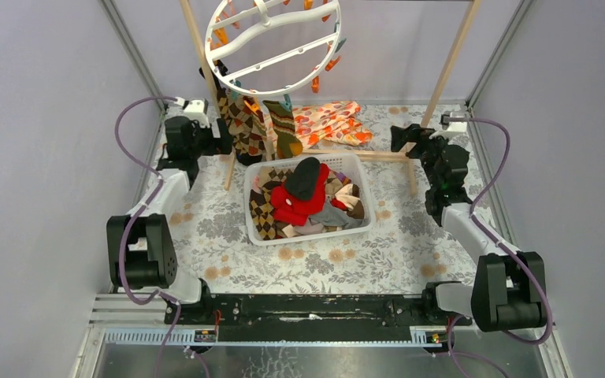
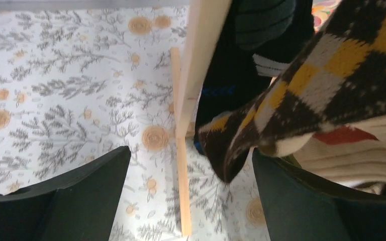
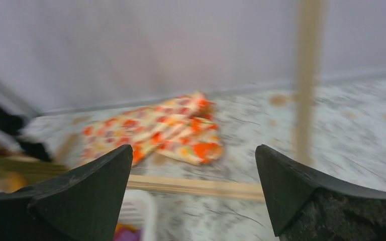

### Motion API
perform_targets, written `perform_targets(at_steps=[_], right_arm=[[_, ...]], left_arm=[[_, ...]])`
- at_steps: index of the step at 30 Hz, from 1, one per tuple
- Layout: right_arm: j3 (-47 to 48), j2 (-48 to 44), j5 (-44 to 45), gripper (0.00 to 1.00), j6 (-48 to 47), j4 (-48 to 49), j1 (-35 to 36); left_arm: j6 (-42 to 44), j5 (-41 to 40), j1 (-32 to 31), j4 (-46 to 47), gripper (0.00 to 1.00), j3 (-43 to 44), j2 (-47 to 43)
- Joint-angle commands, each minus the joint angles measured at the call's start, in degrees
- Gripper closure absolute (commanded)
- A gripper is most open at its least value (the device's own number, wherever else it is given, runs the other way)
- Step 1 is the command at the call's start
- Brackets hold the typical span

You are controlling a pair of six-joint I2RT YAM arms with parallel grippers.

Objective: Clip the socks to the hanger
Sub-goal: Open the clamp at the hanger.

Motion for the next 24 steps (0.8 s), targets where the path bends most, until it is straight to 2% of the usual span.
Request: perform_targets(at_steps=[1,5,9,12,20,24], right_arm=[[6.1,1.4,-21.8,0.0,4.5,3.5,4.3],[13.1,3.0,-16.0,0.0,-8.0,0.4,15.6],[18.1,7.3,-13.6,0.12,-12.2,4.1,22.2],[21.6,9.8,-10.8,0.14,-16.1,4.7,25.9],[27.6,15.7,-5.0,0.35,-22.8,9.4,29.4],[30.2,17.9,-3.1,0.38,-24.5,11.0,29.5]], left_arm=[[-1.6,12.9,4.9,-21.8,0.01,4.9,-3.5],[-2.3,16.8,6.5,-25.3,0.01,4.2,-9.8],[-2.6,18.2,6.6,-29.2,0.01,4.8,-15.0],[-3.1,20.3,6.7,-33.5,0.01,8.1,-16.0],[-6.0,30.4,6.8,-38.8,0.01,14.6,-16.4],[-6.5,33.3,6.8,-39.5,0.01,16.4,-16.2]])
